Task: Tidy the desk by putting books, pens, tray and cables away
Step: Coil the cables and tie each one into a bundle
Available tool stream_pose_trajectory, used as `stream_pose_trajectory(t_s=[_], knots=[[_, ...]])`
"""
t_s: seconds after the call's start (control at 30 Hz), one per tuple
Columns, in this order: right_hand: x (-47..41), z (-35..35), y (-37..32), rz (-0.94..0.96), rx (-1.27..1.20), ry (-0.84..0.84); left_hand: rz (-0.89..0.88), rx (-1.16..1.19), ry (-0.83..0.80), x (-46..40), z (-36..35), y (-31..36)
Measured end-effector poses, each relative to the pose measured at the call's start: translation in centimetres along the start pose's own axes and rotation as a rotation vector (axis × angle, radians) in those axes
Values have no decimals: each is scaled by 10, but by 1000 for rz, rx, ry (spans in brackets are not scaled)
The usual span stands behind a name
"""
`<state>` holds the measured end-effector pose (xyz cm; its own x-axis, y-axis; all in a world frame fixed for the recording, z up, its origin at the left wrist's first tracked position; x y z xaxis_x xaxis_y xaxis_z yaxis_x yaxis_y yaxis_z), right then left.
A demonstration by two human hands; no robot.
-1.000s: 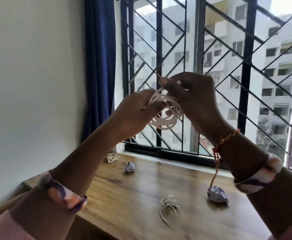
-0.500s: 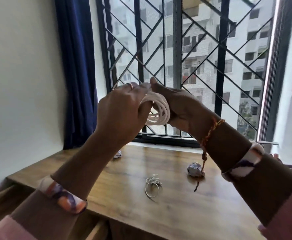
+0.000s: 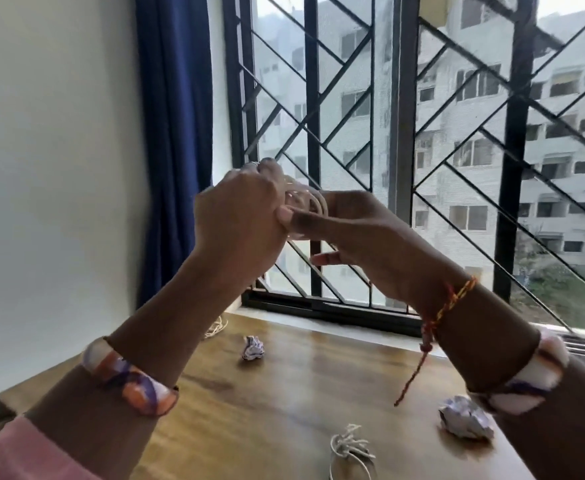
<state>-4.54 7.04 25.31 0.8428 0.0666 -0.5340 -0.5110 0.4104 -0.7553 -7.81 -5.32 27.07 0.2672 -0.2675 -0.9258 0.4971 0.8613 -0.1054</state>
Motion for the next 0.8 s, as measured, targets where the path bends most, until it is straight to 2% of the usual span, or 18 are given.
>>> stream_pose_trajectory(t_s=[0.17,0.23,0.3,0.37,0.53,0.67,0.73,0.8], knots=[[-17,20,45,4,-96,187,-45,143,-101,-15,-43,16],[-23,35,60,43,35,341,-66,177,-132,-22,-55,33],[-27,51,70,96,278,488,-84,168,-151,-27,-64,53],[-28,72,80,103,382,557,-113,157,-154,-32,-74,75],[-24,129,97,55,390,457,-176,147,-109,-50,-96,130],[-11,181,114,12,499,499,-225,206,-84,-63,-118,184],[1,204,124,-28,506,515,-217,301,-114,-67,-132,209],[11,222,136,-83,435,472,-204,438,-212,-69,-147,228]])
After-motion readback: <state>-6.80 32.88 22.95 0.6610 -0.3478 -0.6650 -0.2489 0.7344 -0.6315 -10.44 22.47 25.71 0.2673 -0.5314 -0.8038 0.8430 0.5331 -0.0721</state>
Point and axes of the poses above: each hand's wrist, its own x-axis away from the middle knuckle, its own z-axis out of the back of the hand, y = z × x, the point moved 2 cm from there along -x, towards the middle knuckle, and after that the axes turned 5 degrees about x, right-handed, at the moved point
